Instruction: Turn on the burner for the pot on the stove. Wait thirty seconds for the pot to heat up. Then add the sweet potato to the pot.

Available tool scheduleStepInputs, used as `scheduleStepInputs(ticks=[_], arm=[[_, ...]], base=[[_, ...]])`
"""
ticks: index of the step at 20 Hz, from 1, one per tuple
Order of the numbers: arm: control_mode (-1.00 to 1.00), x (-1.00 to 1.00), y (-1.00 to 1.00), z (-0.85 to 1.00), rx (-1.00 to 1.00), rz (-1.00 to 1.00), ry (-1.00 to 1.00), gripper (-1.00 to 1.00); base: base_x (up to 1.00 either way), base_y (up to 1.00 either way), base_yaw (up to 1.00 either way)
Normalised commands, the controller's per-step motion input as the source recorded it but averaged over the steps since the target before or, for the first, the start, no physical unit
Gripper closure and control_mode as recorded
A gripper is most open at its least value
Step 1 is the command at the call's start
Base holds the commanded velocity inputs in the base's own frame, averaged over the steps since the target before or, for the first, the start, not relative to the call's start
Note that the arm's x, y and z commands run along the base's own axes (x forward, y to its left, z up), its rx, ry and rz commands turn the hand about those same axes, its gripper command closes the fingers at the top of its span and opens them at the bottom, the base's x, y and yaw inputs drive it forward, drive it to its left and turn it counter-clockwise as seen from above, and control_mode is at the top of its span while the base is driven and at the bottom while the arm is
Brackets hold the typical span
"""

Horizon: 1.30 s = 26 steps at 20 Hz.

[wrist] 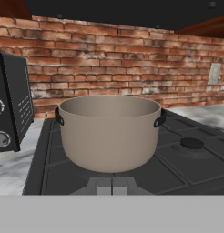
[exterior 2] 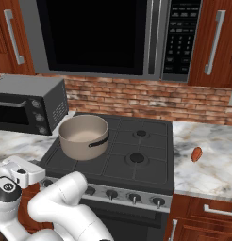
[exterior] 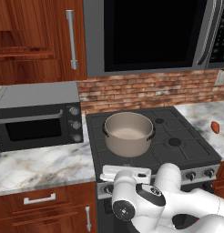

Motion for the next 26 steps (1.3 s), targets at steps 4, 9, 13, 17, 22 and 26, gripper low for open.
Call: scheduleStepInputs(ticks=[4, 9, 13, 17, 22, 26], arm=[[-1.00, 0.00, 0.00, 0.00, 0.00, 0.00, 0.00, 1.00], [-1.00, 0.00, 0.00, 0.00, 0.00, 0.00, 0.00, 1.00], [-1.00, 0.00, 0.00, 0.00, 0.00, 0.00, 0.00, 1.00], [-1.00, 0.00, 0.00, 0.00, 0.00, 0.00, 0.00, 1.00], [-1.00, 0.00, 0.00, 0.00, 0.00, 0.00, 0.00, 1.00], [-1.00, 0.00, 0.00, 0.00, 0.00, 0.00, 0.00, 1.00]], base=[[0.00, 0.00, 0.00], [0.00, 0.00, 0.00], [0.00, 0.00, 0.00], [0.00, 0.00, 0.00], [0.00, 0.00, 0.00], [0.00, 0.00, 0.00]])
